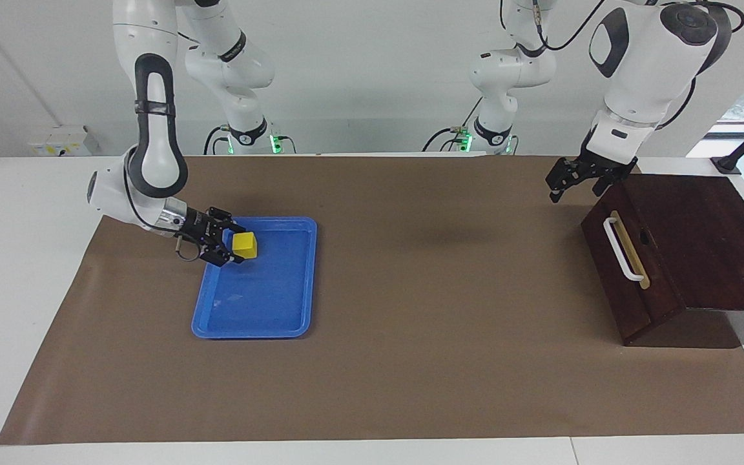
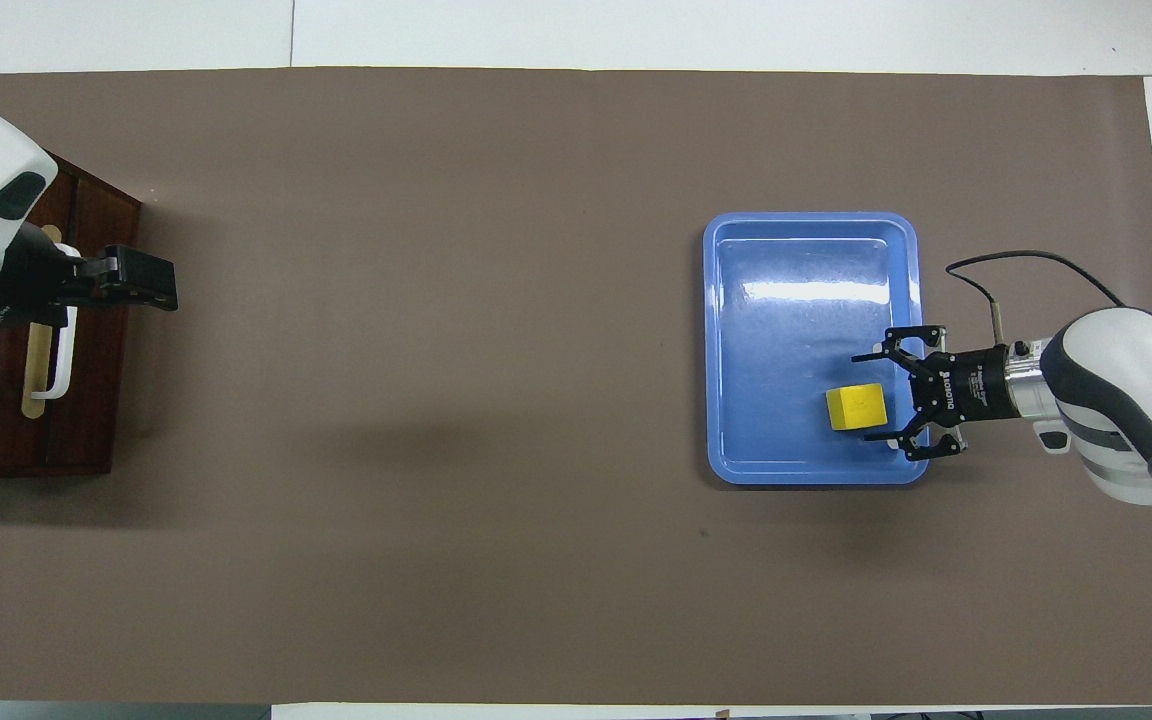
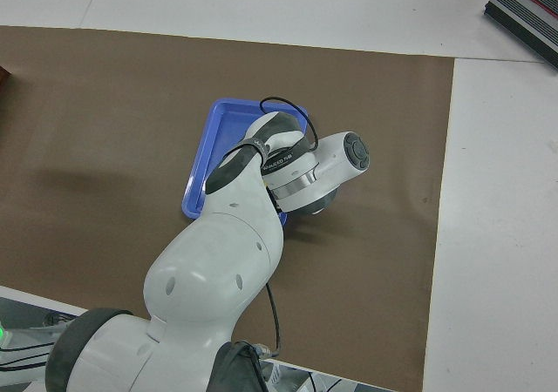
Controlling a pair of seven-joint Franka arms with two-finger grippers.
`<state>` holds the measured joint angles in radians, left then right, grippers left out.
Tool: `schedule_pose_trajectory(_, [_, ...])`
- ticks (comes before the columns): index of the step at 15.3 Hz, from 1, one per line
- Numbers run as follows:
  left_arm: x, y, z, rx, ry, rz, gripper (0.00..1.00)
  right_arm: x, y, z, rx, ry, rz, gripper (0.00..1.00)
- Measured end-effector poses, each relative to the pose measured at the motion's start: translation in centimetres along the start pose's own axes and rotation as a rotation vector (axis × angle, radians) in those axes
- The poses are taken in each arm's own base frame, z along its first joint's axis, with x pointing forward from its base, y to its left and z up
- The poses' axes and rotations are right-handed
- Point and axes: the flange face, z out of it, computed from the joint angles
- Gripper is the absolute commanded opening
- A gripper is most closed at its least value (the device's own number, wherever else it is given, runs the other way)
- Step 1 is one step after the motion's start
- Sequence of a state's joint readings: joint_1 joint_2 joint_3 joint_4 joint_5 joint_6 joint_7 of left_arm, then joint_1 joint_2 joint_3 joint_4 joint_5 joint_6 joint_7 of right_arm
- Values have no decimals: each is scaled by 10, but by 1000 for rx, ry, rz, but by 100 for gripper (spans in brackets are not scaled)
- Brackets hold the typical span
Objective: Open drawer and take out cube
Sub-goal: 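Open the right gripper and withdraw it from the tray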
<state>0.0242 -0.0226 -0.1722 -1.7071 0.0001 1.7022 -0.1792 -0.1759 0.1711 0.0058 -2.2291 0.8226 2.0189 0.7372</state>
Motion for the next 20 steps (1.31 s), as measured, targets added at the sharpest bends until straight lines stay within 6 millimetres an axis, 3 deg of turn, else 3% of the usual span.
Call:
schedule_pose_trajectory(2, [0, 0, 0, 0, 1, 26, 100, -24, -20, -23, -21, 27, -26, 100])
schedule_pose_trajectory(6, [0, 0, -4, -1, 7, 38, 100, -94, -64, -83, -44, 77, -148, 100])
schedule_pose_trajectory(10, [-3, -1, -3, 4, -30, 55, 100, -157, -88, -112, -145, 226, -368, 100])
schedule_pose_trajectory(14, [-6, 0, -2, 7, -65, 111, 100, -196, -84, -153, -224, 310, -651, 100])
schedule_pose_trajectory(17, [-8, 6, -1, 8, -68, 127, 100, -213, -68, -181, -327, 391, -909, 100])
schedule_pose_trajectory(20, [-9, 9, -1, 8, -71, 134, 100, -226, -58, -197, -453, 463, -1155, 100])
